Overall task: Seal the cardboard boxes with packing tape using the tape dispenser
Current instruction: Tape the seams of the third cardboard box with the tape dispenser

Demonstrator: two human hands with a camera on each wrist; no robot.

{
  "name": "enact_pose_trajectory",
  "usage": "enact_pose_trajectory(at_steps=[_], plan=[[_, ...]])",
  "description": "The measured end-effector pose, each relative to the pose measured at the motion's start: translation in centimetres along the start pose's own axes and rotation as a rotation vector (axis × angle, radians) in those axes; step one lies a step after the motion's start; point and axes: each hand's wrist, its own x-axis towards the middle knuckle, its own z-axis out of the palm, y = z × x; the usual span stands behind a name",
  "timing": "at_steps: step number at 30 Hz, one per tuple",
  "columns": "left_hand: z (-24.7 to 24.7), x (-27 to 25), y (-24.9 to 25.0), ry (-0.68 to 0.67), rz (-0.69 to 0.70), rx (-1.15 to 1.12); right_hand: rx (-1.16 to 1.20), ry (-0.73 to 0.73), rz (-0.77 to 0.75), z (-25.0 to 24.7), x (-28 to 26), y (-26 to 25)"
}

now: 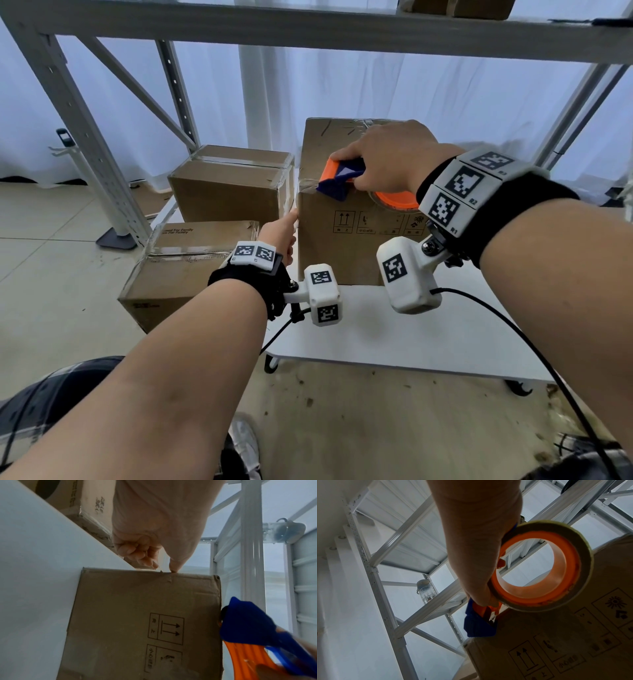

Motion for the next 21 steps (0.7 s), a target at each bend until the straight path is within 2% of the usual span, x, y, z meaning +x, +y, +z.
enact_pose_trajectory(at_steps=[12, 13, 15, 18, 21], plan=[[-1.2, 0.5, -1.0, -0.044, -0.057, 0.129, -0.019, -0.005, 0.008, -0.3, -0.2, -0.1], [-1.3, 0.5, -1.1, -0.025, -0.014, 0.156, -0.022, -0.003, 0.009, -0.3, -0.3, -0.1], [-1.2, 0.6, -0.6, 0.042, 0.169, 0.185, -0.022, 0.002, 0.009, -0.3, -0.3, -0.1], [-0.3, 0.1, 1.3, 0.081, 0.425, 0.092, -0.015, 0.009, 0.011, -0.3, -0.3, -0.3], [0.3, -0.4, 2.4, 0.142, 0.549, 0.071, -0.024, 0.007, 0.021, -0.2, -0.6, -0.3]])
